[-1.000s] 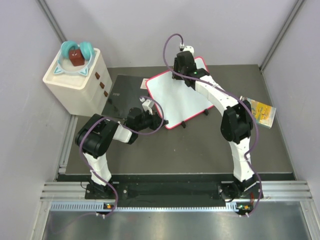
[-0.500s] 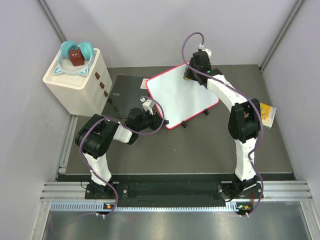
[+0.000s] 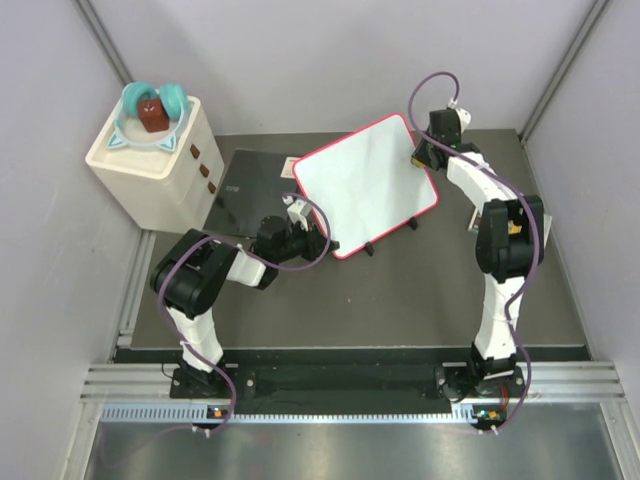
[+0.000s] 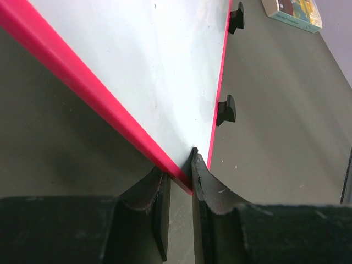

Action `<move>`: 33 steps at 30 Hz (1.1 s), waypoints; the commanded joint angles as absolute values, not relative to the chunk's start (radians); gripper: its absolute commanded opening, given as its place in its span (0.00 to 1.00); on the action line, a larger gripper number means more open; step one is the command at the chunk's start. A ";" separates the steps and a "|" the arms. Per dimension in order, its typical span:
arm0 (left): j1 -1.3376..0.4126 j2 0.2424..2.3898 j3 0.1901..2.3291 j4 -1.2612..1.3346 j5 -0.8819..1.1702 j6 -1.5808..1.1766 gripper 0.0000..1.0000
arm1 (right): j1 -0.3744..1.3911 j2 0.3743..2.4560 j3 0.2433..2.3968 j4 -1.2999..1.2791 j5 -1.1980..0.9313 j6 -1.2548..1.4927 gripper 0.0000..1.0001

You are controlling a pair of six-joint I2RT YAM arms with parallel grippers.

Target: Erase the whiteboard

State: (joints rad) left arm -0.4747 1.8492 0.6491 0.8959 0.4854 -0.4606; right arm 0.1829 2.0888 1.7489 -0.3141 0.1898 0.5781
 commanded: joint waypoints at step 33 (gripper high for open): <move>-0.505 1.861 0.657 0.759 0.402 -0.278 0.00 | 0.247 2.140 1.832 -0.406 0.218 0.502 0.00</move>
